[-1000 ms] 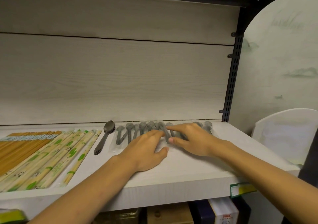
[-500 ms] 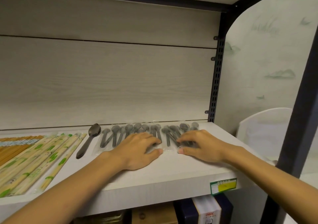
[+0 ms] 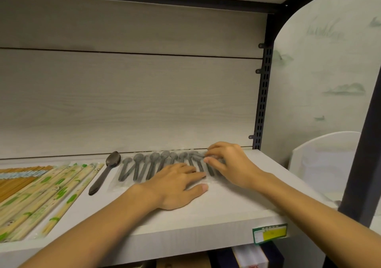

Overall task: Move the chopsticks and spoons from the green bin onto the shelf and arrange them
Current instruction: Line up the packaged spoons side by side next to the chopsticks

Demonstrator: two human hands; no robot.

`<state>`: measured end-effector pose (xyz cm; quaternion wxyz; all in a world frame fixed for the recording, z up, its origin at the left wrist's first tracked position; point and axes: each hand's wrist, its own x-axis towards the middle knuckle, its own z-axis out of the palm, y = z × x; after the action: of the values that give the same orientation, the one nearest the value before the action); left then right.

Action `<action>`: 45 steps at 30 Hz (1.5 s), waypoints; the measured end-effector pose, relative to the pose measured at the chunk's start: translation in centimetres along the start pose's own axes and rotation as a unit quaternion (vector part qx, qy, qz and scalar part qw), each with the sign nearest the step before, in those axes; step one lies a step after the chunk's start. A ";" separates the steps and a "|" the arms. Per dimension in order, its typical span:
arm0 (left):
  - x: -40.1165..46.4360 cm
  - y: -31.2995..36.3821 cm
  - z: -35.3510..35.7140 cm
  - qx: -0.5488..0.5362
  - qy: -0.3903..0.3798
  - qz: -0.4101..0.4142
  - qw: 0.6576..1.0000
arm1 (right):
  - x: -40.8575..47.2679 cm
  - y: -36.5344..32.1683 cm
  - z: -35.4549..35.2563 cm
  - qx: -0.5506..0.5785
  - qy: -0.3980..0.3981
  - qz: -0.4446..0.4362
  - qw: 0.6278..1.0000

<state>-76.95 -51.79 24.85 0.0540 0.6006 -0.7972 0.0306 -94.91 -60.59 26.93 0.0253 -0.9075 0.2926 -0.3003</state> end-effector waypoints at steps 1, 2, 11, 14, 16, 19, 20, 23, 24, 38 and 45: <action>0.0 -0.1 0.1 -0.002 0.003 0.000 1.000 | 0.3 -0.2 0.3 0.001 0.001 0.003 1.000; 0.0 -0.1 0.1 -0.004 0.018 0.002 1.000 | 0.6 -0.3 0.5 0.005 -0.002 0.006 1.000; -1.2 -1.4 -0.7 0.011 0.231 0.010 0.973 | -0.1 0.0 0.7 -0.007 -0.145 -0.003 0.989; -0.8 -1.1 -0.7 -0.003 0.217 0.010 0.976 | -0.8 1.3 -0.7 -0.032 -0.146 0.013 0.989; -0.2 -0.7 -0.6 -0.007 0.187 0.016 0.982 | -1.2 2.1 -1.7 -0.048 -0.173 0.023 0.983; 0.9 0.2 -0.3 0.000 0.131 0.021 0.991 | -2.0 2.6 -2.3 -0.044 -0.212 0.040 0.975; 1.3 0.5 -0.2 0.001 0.117 0.021 0.993 | -2.2 2.7 -2.2 -0.039 -0.208 0.039 0.977; 2.3 1.2 0.0 0.005 0.096 0.024 0.995 | -2.6 2.9 -1.8 -0.043 -0.169 0.021 0.985; 2.5 1.4 0.0 0.003 0.093 0.023 0.995 | -2.6 2.9 -1.7 -0.047 -0.155 0.013 0.987; 2.5 1.1 1.2 -0.057 0.152 0.032 0.986 | -1.7 3.5 -1.1 -0.021 -0.085 -0.010 0.996; 2.4 1.1 1.2 -0.066 0.135 0.002 0.989 | -1.2 3.1 -0.4 -0.065 -0.190 -0.012 0.979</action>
<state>-78.71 -53.88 23.97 0.2006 0.5845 -0.7840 0.0589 -97.50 -62.41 25.89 0.0178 -0.9511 0.2908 -0.1025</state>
